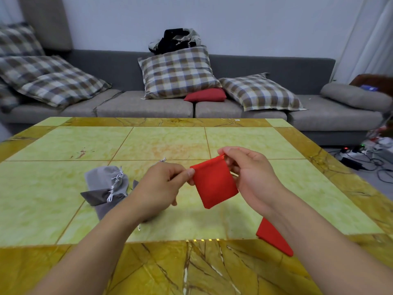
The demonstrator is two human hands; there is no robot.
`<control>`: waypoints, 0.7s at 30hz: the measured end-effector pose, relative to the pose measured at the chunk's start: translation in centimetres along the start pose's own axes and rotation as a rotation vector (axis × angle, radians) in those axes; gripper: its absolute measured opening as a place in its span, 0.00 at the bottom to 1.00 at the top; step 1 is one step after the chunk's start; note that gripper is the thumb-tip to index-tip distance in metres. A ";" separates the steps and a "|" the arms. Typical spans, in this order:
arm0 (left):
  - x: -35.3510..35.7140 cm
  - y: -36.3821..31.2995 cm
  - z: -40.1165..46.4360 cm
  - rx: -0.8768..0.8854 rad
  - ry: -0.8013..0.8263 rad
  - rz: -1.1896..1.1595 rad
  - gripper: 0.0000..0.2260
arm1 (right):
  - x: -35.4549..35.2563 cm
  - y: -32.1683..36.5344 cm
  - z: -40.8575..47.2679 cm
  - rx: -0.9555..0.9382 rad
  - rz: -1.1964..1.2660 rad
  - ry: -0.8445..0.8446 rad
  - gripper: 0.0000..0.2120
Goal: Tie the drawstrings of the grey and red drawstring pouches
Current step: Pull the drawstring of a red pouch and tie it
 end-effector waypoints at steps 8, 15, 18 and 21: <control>-0.6 -1.5 0.3 -0.032 -0.087 -0.884 0.20 | -0.7 0.0 0.4 0.111 0.485 0.032 0.11; -2.2 -1.3 0.0 -0.011 -0.247 -1.028 0.20 | -0.6 0.2 0.7 0.022 0.446 -0.074 0.12; -1.9 -1.6 -0.3 0.064 -0.131 -1.135 0.22 | -0.6 0.6 0.2 0.059 0.555 0.068 0.12; -0.9 -2.8 -0.6 0.121 0.064 -1.401 0.21 | 0.2 1.0 -0.3 0.125 0.719 0.246 0.14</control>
Point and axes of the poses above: each hand's wrist, its own z-axis towards the middle knuckle, its own x-axis out of the palm, y = z × x, the point moved 2 cm from there along z, towards the middle knuckle, and after that the axes turned 11 degrees about y, right-handed, at the moved point
